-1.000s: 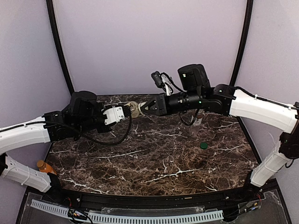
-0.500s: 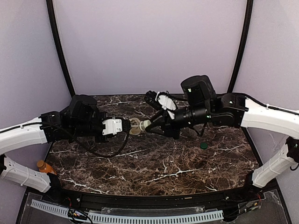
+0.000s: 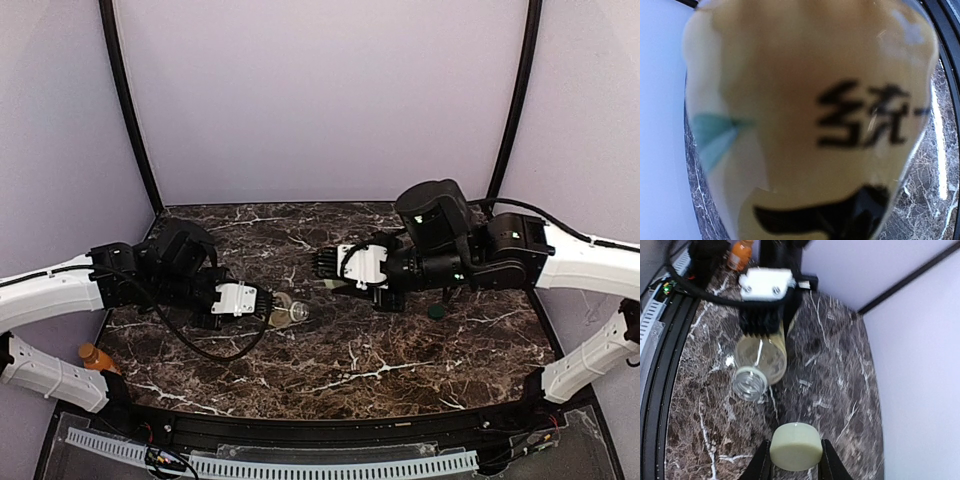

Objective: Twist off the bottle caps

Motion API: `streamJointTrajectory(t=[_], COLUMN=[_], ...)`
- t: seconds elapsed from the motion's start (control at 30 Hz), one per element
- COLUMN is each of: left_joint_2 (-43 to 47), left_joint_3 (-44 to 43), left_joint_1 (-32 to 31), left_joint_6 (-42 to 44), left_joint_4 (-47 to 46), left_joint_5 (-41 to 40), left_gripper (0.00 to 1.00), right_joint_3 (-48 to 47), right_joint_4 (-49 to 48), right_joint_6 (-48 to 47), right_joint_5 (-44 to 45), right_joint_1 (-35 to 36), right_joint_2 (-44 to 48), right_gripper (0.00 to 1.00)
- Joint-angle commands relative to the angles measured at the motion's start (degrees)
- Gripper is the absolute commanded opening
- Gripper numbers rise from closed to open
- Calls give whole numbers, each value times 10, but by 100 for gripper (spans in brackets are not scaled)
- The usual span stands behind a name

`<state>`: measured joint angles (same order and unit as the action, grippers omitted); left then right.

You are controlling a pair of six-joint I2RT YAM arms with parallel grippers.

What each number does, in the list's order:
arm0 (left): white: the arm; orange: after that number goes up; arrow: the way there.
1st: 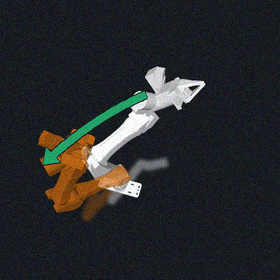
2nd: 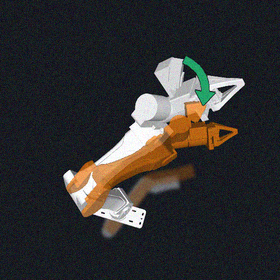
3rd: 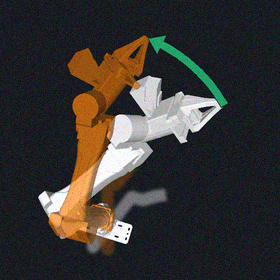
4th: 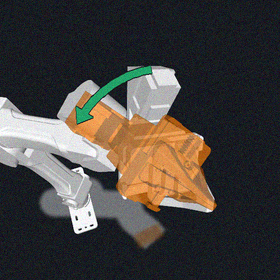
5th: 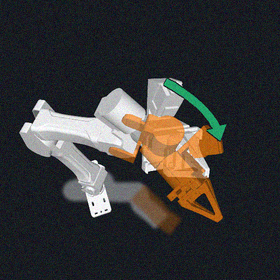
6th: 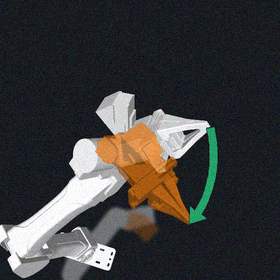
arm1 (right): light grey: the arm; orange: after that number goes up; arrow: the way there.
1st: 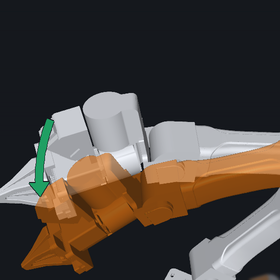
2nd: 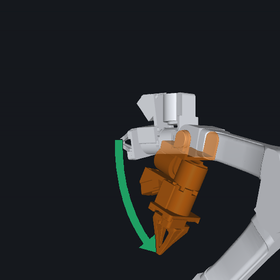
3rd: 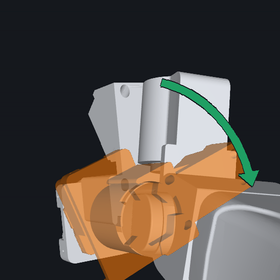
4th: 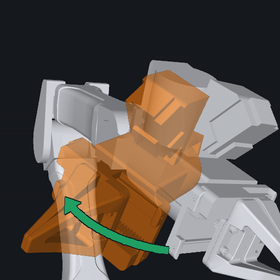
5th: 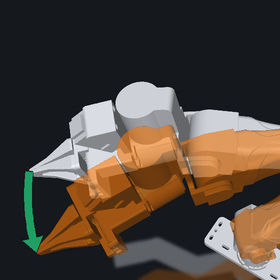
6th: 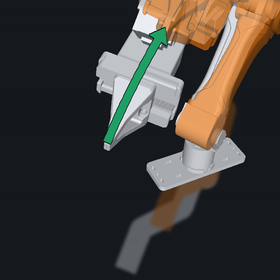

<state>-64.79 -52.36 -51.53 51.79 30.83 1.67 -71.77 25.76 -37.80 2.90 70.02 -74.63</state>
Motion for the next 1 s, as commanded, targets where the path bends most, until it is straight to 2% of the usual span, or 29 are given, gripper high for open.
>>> streamJointTrajectory(t=[0.0,0.1,0.2,0.37,0.6,0.7,0.8,0.97], left_joint_2=[14,14,16,25,29,31,33,34], left_joint_3=[2,-22,-56,-78,-95,-100,-99,-94], left_joint_1=[8,28,56,95,106,107,107,107], left_joint_6=[-51,-107,-165,-252,-291,-294,-290,-280], left_joint_4=[-59,-78,-70,-51,-20,-6,-1,2], left_joint_5=[-37,-42,-8,88,197,239,250,258], left_gripper=[1,1,1,1,1,1,1,1], right_joint_3=[-30,-24,21,83,89,88,81,44], right_joint_4=[110,178,192,160,144,145,155,180], right_joint_6=[171,288,357,415,437,437,437,432], right_joint_5=[65,-21,-69,-102,-105,-101,-95,-58], right_joint_1=[-66,-123,-155,-171,-172,-172,-172,-172], right_joint_2=[-59,-110,-152,-220,-297,-305,-302,-262], right_gripper=[0,0,0,0,1,15,41,60])
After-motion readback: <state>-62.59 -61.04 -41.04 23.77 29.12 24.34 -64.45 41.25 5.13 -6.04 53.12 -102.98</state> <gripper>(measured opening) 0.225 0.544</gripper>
